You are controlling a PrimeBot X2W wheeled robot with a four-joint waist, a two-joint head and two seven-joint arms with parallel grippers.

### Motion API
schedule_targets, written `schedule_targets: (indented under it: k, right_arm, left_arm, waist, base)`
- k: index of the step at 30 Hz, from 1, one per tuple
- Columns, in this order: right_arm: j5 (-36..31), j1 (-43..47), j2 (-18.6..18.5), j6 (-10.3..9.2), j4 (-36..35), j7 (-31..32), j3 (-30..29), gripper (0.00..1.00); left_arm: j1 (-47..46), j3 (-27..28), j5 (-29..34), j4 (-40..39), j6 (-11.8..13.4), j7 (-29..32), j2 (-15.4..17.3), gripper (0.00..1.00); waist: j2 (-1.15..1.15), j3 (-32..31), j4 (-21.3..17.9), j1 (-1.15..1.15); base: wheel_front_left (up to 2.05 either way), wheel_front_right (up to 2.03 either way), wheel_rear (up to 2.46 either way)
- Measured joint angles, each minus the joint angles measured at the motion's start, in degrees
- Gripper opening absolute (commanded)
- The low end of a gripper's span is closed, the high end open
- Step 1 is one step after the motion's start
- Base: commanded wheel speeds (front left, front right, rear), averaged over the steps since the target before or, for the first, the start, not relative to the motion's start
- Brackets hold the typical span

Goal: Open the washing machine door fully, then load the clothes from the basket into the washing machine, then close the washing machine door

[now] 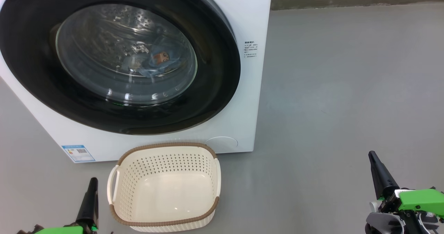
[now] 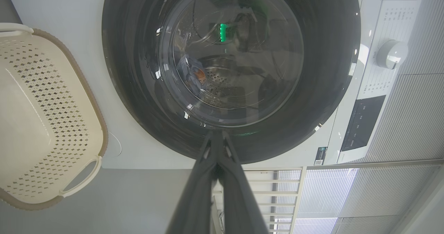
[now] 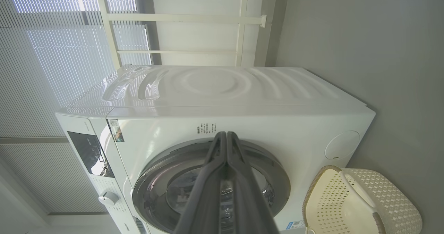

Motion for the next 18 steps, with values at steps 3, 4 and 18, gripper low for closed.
schedule_targets:
  k: [3, 4, 18]
  right_arm:
    - [0.0, 0.0, 0.1, 0.00, 0.0, 0.0, 0.0, 0.00]
    - [0.0, 0.0, 0.1, 0.00, 0.0, 0.0, 0.0, 0.00]
    - [-0.1, 0.0, 0.1, 0.00, 0.0, 0.2, -0.2, 0.00]
  left_arm:
    - [0.0, 0.0, 0.0, 0.0, 0.0, 0.0, 0.0, 0.00]
    - [0.0, 0.0, 0.0, 0.0, 0.0, 0.0, 0.0, 0.00]
    - [0.0, 0.0, 0.0, 0.0, 0.0, 0.0, 0.0, 0.00]
  waist:
    - [0.00, 0.0, 0.0, 0.00]
    - [0.00, 0.0, 0.0, 0.00]
    - [0.00, 0.0, 0.0, 0.00]
  base:
    - [0.00, 0.00, 0.00]
    - [0.00, 0.00, 0.00]
    - [0.00, 0.00, 0.00]
